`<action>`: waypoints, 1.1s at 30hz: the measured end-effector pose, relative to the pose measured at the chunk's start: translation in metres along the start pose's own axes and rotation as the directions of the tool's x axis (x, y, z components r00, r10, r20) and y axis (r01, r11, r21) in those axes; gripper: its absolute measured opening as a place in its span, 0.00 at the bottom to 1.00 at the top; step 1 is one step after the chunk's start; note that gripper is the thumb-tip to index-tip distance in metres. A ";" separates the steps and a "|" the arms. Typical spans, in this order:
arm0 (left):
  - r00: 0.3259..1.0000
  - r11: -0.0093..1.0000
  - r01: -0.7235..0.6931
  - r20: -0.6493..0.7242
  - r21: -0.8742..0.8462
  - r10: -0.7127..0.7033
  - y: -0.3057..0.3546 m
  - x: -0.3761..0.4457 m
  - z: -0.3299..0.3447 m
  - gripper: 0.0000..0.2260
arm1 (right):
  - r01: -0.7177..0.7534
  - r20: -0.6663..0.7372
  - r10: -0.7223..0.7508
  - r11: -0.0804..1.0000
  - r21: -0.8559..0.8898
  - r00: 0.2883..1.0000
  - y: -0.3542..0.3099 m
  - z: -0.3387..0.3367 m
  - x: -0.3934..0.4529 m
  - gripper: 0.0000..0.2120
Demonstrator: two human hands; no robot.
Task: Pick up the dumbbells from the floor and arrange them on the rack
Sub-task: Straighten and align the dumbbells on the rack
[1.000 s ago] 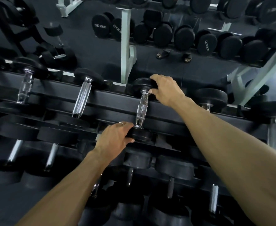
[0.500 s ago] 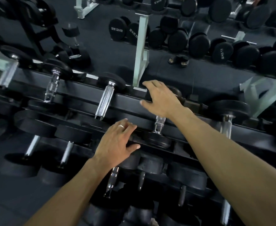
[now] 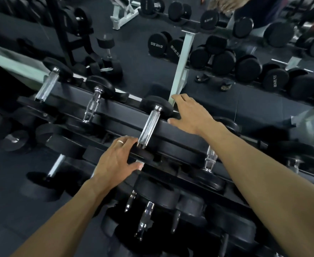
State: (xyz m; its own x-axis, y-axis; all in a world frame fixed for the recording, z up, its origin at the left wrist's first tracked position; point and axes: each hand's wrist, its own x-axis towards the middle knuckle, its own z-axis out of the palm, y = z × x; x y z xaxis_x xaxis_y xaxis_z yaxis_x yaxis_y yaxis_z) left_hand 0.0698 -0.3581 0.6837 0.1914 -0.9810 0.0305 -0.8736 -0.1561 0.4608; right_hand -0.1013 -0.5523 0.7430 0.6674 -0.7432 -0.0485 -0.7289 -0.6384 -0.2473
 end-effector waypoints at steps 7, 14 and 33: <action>0.979 1.000 -0.006 0.205 -0.001 0.007 -0.027 0.026 -0.007 0.35 | -0.108 0.082 0.108 0.994 -0.004 0.991 -0.010 0.005 0.028 0.36; 0.974 0.981 -0.164 0.140 -0.103 0.178 -0.044 0.038 0.000 0.19 | -0.150 0.090 0.147 0.988 0.031 0.985 -0.024 0.016 0.060 0.18; 0.963 0.967 -0.215 0.138 -0.136 0.233 -0.049 0.040 0.001 0.21 | -0.244 0.037 0.242 0.966 0.088 0.970 -0.030 0.018 0.053 0.14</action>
State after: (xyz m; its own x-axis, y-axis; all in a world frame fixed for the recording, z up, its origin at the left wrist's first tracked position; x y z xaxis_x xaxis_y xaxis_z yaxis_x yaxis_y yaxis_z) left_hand 0.1200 -0.3902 0.6616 -0.0810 -0.9966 0.0147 -0.8253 0.0753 0.5596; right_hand -0.0411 -0.5690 0.7308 0.4766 -0.8675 -0.1426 -0.8533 -0.4175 -0.3122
